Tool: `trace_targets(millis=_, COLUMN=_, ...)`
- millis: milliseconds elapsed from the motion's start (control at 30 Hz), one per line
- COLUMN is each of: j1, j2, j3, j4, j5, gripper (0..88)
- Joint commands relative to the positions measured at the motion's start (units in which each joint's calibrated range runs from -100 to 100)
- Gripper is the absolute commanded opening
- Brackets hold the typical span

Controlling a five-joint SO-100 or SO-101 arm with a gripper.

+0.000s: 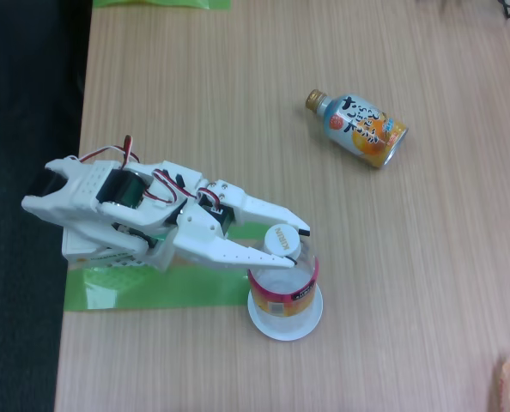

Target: Pick up the plastic bottle and stand it up on the white place

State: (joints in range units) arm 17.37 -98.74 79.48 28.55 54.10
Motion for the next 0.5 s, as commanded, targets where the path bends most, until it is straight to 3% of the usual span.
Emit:
trace_targets(millis=0, j1=0.2, j2=-0.3, j3=-3.1, j4=0.1, j5=-0.2, gripper=7.3)
trace_targets(millis=467, j1=0.2, j2=-0.3, j3=-1.1, j4=-0.3, j5=-0.4, gripper=7.7)
